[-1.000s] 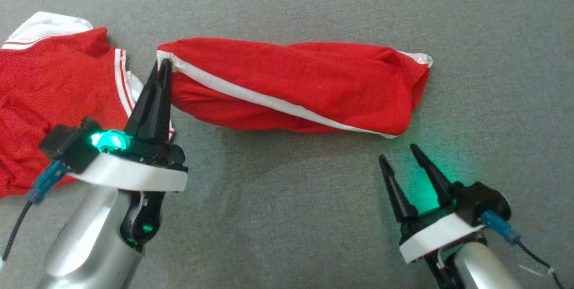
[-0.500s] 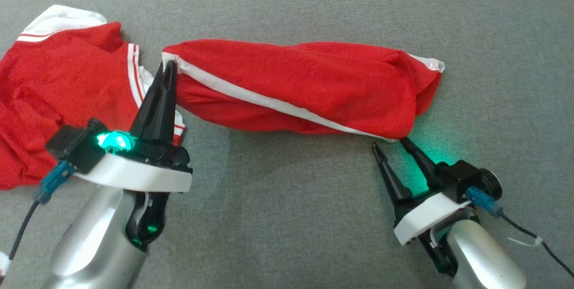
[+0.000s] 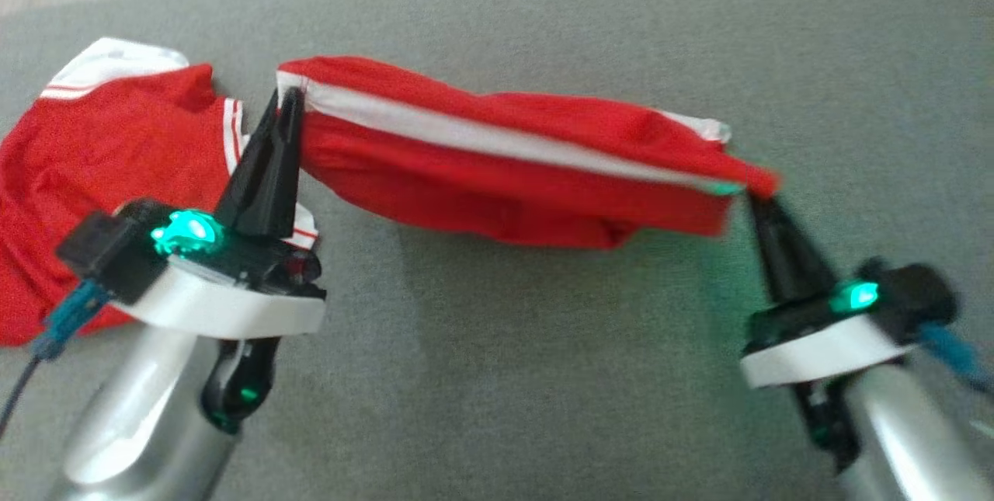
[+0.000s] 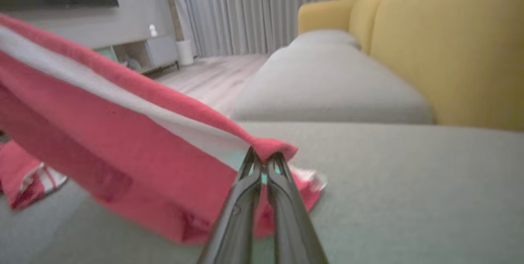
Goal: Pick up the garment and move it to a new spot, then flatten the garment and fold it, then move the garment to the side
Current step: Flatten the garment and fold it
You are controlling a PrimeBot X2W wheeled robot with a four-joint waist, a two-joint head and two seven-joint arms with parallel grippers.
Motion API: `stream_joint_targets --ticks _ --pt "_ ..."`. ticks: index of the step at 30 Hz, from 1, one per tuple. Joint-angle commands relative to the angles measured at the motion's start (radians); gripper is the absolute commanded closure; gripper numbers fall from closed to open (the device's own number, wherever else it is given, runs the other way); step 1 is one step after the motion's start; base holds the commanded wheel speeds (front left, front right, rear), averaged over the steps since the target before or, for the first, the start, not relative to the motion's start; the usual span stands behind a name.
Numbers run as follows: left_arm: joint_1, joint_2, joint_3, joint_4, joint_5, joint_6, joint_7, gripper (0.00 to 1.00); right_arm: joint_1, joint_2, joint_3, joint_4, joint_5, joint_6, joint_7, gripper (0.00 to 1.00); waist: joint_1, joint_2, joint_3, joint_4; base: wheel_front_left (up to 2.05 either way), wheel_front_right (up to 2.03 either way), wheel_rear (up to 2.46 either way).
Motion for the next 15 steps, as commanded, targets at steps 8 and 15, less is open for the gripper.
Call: stream_joint_targets --ticks 8,15 --pt "-0.217 0.139 0.014 -0.254 -0.032 -0.006 0.116 1.00 -0.124 -0.126 -0.177 -0.327 0.049 -0.001 0.008 1.00 0.0000 0.0000 -0.050 -0.030 0.00 0.00 0.00" --pt "-0.454 0.148 -0.015 -0.213 -0.081 -0.006 0.232 1.00 -0.391 -0.228 -0.186 -0.289 0.070 -0.001 0.131 1.00 0.0000 0.0000 -0.004 -0.035 0.00 0.00 0.00"
